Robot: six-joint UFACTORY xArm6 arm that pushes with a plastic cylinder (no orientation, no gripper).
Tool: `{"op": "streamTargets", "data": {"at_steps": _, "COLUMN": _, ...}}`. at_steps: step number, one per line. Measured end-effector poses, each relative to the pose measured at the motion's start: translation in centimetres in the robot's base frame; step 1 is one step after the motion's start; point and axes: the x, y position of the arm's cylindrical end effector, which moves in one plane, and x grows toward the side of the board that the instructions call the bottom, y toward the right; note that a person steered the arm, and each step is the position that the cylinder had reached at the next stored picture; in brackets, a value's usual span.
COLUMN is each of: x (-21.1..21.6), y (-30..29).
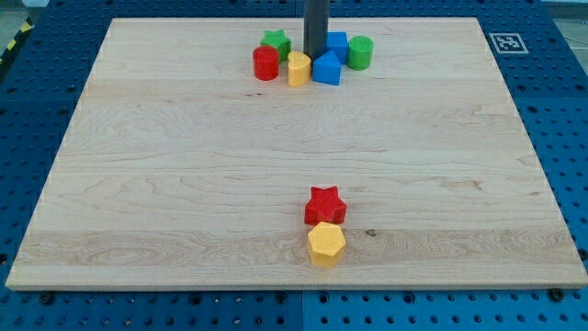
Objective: Push blue triangle vertically towards down
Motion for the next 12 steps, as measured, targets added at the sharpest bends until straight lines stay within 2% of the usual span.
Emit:
{"op": "streamTargets", "data": {"at_steps": 1, "x": 0.0, "y": 2.6}}
{"op": "streamTargets", "data": {"at_steps": 2, "x": 2.8, "y": 3.2}}
{"op": "streamTargets", "data": {"at_steps": 5, "x": 4.5, "y": 4.0}}
{"op": "streamTargets", "data": {"at_steps": 12, "x": 5.1, "y": 4.3}}
